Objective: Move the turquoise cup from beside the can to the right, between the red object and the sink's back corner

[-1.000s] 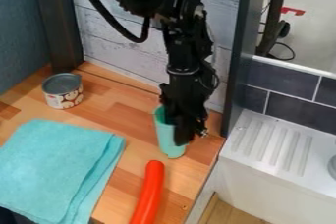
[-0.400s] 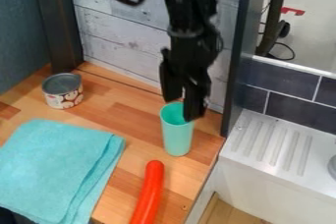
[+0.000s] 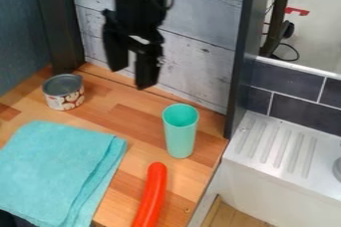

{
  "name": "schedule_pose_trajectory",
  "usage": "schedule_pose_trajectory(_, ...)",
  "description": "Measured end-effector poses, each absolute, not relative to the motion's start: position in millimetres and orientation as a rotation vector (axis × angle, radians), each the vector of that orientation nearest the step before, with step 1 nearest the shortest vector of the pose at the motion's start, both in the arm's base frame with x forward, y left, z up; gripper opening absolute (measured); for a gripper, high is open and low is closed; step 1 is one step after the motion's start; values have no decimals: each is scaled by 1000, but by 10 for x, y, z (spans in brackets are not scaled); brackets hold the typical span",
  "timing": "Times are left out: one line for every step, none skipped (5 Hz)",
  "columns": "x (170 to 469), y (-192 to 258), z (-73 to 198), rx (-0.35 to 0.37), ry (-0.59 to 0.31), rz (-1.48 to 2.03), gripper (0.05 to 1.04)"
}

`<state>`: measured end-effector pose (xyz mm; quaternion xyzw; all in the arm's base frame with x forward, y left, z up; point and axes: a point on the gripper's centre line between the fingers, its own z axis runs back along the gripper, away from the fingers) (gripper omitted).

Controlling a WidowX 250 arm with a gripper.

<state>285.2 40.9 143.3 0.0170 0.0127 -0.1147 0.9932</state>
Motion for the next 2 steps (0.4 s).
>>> schedule_pose_trajectory(2660,726,1383,43,73,-159,1001)
schedule_pose_trajectory(2599,929,1344,63,75,-136,1001)
